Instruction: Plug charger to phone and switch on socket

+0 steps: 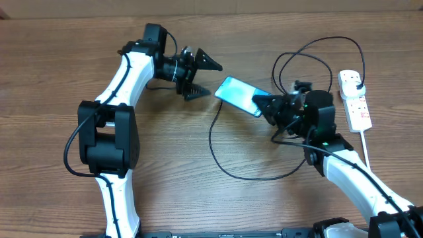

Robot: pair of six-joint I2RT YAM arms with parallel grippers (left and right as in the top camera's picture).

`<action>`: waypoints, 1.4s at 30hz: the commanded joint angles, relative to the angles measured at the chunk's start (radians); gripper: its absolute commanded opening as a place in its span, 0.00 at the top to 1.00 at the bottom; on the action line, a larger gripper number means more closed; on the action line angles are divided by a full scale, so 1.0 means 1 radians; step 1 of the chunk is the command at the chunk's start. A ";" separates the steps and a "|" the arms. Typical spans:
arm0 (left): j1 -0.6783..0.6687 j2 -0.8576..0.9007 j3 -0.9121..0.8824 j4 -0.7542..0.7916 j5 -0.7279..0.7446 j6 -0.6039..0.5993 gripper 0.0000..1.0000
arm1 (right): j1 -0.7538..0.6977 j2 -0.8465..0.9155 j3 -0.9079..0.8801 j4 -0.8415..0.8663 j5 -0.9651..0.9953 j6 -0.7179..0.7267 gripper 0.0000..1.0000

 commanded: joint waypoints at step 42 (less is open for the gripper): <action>-0.066 -0.316 0.022 0.363 -0.320 -0.488 0.24 | 0.285 -0.004 0.235 0.226 0.561 0.629 0.96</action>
